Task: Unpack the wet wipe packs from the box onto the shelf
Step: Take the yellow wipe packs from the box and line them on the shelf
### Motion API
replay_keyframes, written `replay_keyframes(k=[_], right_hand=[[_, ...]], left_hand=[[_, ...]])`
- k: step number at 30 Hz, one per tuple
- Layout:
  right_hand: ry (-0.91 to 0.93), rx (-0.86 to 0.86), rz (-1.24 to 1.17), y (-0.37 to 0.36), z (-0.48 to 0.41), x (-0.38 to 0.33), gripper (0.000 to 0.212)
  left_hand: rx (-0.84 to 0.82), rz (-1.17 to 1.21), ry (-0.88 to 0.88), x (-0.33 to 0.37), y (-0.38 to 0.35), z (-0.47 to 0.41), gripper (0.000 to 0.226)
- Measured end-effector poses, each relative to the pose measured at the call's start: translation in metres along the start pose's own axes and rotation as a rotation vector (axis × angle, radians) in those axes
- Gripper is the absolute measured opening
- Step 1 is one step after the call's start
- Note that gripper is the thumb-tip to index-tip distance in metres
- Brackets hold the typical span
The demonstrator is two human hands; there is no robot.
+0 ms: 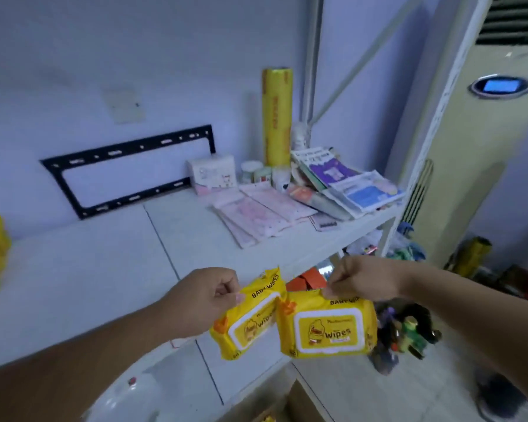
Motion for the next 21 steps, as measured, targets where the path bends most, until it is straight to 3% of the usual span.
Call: replay_keyframes(k=[9, 21], right_hand=[[0.229, -0.131, 0.096, -0.018, -0.056, -0.172, 0.049], [0.277, -0.184, 0.224, -0.122, -0.147, -0.342, 0.044]], left_hand=[[0.145, -0.128, 0.123, -0.023, 0.152, 0.126, 0.026], [0.180, -0.219, 0.297, -0.167, 0.286, 0.237, 0.026]])
Point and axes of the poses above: each hand's wrist, its own z-axis away from the middle knuckle, its own y-axis out of the back of the hand, x = y × z, the point moved 3 cm from there along -z, towards the middle knuckle
